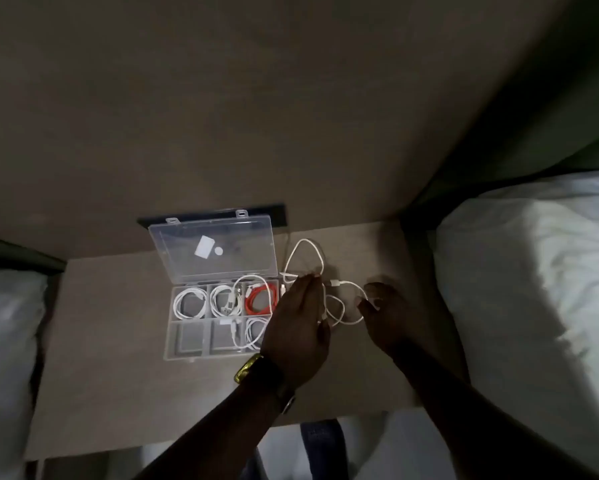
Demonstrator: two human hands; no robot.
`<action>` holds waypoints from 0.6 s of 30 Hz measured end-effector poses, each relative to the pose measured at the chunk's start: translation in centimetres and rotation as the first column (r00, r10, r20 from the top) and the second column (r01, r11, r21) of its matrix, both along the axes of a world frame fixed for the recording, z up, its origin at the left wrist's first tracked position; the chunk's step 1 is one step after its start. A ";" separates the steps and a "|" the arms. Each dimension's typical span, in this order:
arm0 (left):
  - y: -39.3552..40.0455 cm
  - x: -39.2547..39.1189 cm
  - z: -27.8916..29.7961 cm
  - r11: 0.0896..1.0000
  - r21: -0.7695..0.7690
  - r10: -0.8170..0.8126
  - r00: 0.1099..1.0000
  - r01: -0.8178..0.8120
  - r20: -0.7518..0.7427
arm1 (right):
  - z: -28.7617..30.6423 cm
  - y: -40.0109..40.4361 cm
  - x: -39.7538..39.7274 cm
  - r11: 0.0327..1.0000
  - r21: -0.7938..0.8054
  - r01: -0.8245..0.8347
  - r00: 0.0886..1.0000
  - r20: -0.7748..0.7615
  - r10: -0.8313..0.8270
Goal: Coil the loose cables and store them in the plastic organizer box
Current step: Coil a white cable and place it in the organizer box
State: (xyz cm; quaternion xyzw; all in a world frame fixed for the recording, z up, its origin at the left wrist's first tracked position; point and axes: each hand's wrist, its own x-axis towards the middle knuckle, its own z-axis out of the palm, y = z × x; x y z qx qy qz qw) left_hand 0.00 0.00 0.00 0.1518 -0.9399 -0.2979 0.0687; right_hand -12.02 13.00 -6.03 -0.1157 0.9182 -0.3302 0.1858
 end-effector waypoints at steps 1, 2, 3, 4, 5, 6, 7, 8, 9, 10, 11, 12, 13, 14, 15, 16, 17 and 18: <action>0.0 -0.2 -0.7 1.000 0.004 0.011 1.000 -0.011 0.004 | -1.0 -0.2 -0.2 0.999 0.017 0.036 0.999 0.030 -0.037; 0.0 -0.4 -1.0 0.999 0.023 0.023 1.000 -0.023 0.010 | -1.5 -0.5 -0.3 0.994 0.033 0.102 0.991 0.079 -0.104; 0.0 -0.4 -1.7 0.999 0.034 0.036 0.999 -0.037 0.031 | -2.1 -1.0 -0.1 0.980 0.031 0.198 0.964 0.176 -0.200; -0.1 -0.4 -2.1 0.997 0.058 0.051 0.996 -0.055 0.066 | -2.3 -1.8 0.2 0.950 0.034 0.310 0.899 0.315 -0.304; -0.1 -0.4 -2.7 0.994 0.086 0.065 0.994 -0.073 0.093 | -2.9 -2.4 0.6 0.917 0.026 0.398 0.829 0.417 -0.372; 0.0 -0.4 -3.2 0.988 0.120 0.079 0.989 -0.094 0.123 | -3.2 -3.0 1.0 0.889 0.014 0.458 0.773 0.487 -0.406; 0.1 -0.4 -3.5 0.984 0.134 0.096 0.985 -0.115 0.142 | -3.4 -3.5 1.2 0.879 0.005 0.476 0.752 0.516 -0.410; 0.1 -0.5 -3.6 0.981 0.141 0.107 0.981 -0.130 0.162 | -3.3 -3.7 1.3 0.892 0.011 0.452 0.757 0.524 -0.390; 0.3 -0.7 -3.7 0.976 0.160 0.118 0.977 -0.147 0.175 | -3.2 -3.9 1.2 0.911 0.021 0.412 0.770 0.527 -0.360; 0.6 -0.9 -3.8 0.969 0.188 0.126 0.977 -0.158 0.175 | -2.9 -3.9 1.1 0.921 0.021 0.389 0.780 0.525 -0.341; 1.0 -1.2 -3.7 0.961 0.221 0.130 0.979 -0.164 0.159 | -2.5 -3.7 0.8 0.922 -0.005 0.387 0.788 0.521 -0.328; 1.5 -1.5 -3.6 0.952 0.256 0.130 0.980 -0.165 0.149 | -1.8 -3.5 0.6 0.914 -0.056 0.401 0.801 0.506 -0.320; 2.0 -1.8 -3.4 0.944 0.286 0.123 0.979 -0.166 0.161 | -1.0 -3.4 0.1 0.896 -0.145 0.420 0.820 0.483 -0.306; 2.5 -2.1 -3.1 0.935 0.315 0.110 0.977 -0.164 0.182 | 0.0 -3.2 -0.3 0.866 -0.253 0.432 0.836 0.471 -0.280; 2.9 -2.4 -2.8 0.931 0.324 0.107 0.974 -0.168 0.198 | 1.3 -3.1 -0.9 0.834 -0.356 0.422 0.856 0.460 -0.237; 3.1 -2.8 -2.2 0.931 0.318 0.126 0.974 -0.181 0.186 | 2.7 -3.0 -1.5 0.812 -0.436 0.388 0.881 0.433 -0.189; 3.1 -3.2 -1.4 0.931 0.308 0.158 0.977 -0.196 0.142 | 4.3 -2.7 -2.1 0.820 -0.486 0.303 0.929 0.342 -0.141; 3.1 -3.8 -0.3 0.930 0.300 0.198 0.978 -0.211 0.072 | 5.9 -2.3 -2.8 0.855 -0.491 0.169 0.979 0.183 -0.089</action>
